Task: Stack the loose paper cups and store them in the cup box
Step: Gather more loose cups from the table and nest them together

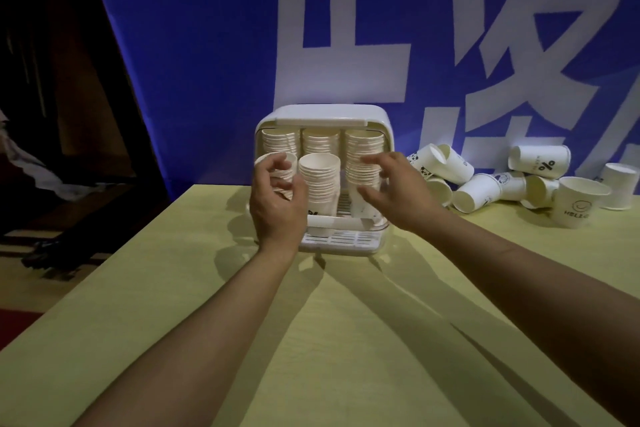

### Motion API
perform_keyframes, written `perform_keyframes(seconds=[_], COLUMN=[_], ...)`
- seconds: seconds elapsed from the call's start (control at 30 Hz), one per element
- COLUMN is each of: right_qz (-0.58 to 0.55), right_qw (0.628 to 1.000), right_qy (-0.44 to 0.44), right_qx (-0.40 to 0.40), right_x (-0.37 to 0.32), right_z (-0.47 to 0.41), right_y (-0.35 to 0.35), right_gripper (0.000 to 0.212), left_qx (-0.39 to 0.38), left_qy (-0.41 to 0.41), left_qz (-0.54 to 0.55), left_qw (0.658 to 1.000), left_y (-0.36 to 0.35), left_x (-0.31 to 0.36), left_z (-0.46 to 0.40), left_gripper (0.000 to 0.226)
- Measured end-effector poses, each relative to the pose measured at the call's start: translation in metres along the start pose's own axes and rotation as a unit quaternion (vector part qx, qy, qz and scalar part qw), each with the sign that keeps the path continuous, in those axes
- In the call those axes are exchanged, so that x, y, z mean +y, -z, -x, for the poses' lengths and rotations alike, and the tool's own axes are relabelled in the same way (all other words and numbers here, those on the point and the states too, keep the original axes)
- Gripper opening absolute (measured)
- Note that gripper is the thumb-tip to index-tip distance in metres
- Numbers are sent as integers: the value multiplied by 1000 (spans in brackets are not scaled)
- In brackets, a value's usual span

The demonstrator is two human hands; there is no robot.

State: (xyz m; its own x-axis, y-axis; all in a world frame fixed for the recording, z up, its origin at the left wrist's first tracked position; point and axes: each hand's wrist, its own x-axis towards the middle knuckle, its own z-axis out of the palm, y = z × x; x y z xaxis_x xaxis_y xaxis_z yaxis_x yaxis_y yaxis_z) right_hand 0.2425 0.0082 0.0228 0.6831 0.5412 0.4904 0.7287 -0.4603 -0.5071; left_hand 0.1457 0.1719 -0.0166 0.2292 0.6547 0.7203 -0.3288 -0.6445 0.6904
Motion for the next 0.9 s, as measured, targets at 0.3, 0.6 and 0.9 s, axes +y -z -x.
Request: perform_keyframes(seconds=[0.3,0.6,0.9], right_qz=[16,73,-90], right_qw=[996,950,909], right_qy=[-91,-266,-353], right_qx=[10,149,202], right_x=[97,231,308], right_z=[71,88,60], right_y=[72,151,150], right_gripper=[37,58,86], left_qx=[-311,-391,-412], left_qy=[179,200,200], left_qz=[68,103,125], left_qw=[931,892,880], left_y=[-112,-235,-281], left_x=[51,90,80], left_z=[115,181,198], left_gripper=[32,27,31])
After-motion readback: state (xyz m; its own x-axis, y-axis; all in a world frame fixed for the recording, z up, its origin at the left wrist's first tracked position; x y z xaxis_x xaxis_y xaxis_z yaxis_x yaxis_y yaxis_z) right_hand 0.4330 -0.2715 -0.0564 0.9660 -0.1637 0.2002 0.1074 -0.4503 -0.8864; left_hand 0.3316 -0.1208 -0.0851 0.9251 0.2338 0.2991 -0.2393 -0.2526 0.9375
